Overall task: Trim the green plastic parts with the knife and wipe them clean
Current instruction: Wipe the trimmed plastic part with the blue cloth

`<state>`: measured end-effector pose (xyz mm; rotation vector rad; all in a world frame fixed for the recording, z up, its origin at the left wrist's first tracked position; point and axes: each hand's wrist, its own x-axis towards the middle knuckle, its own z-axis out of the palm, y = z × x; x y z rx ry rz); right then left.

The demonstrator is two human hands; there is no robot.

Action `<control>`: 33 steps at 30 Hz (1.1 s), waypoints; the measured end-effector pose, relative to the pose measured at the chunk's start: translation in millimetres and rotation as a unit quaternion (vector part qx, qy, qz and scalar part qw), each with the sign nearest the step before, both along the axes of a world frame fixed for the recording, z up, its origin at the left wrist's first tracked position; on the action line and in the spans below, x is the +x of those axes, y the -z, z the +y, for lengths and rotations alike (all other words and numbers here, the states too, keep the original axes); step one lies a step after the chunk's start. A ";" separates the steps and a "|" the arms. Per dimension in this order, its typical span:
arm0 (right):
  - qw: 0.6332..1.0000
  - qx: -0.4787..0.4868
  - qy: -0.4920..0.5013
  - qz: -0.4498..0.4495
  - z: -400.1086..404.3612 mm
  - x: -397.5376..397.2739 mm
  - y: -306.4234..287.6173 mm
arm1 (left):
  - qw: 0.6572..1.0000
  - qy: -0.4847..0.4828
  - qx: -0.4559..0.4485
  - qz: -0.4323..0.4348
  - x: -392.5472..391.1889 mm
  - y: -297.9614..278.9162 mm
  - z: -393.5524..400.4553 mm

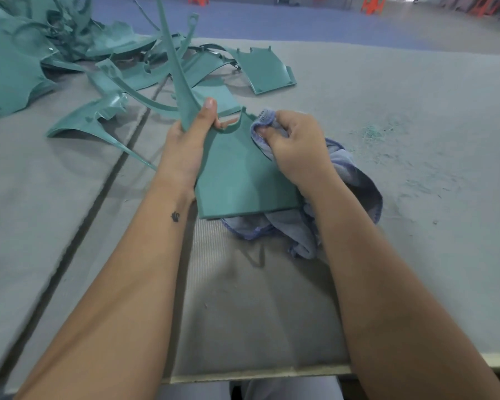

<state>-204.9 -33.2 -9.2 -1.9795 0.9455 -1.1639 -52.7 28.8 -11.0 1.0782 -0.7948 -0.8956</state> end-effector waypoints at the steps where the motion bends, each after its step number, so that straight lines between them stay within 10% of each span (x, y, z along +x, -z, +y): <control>1: 1.000 0.000 -0.002 0.003 1.1 -0.6 0.4 | 1.000 -0.002 0.005 -0.004 0.5 0.3 0.0; 5: 0.984 0.119 -0.103 -0.086 3.1 -8.2 -3.1 | 0.999 -0.002 0.011 0.037 2.5 2.2 0.7; 16: 0.996 0.036 -0.058 0.062 8.1 -7.7 -5.8 | 0.998 0.019 0.021 0.049 8.5 0.9 -0.3; 33: 0.998 0.059 0.011 0.009 9.2 0.6 -1.8 | 1.000 0.023 0.000 -0.003 6.1 2.5 -1.2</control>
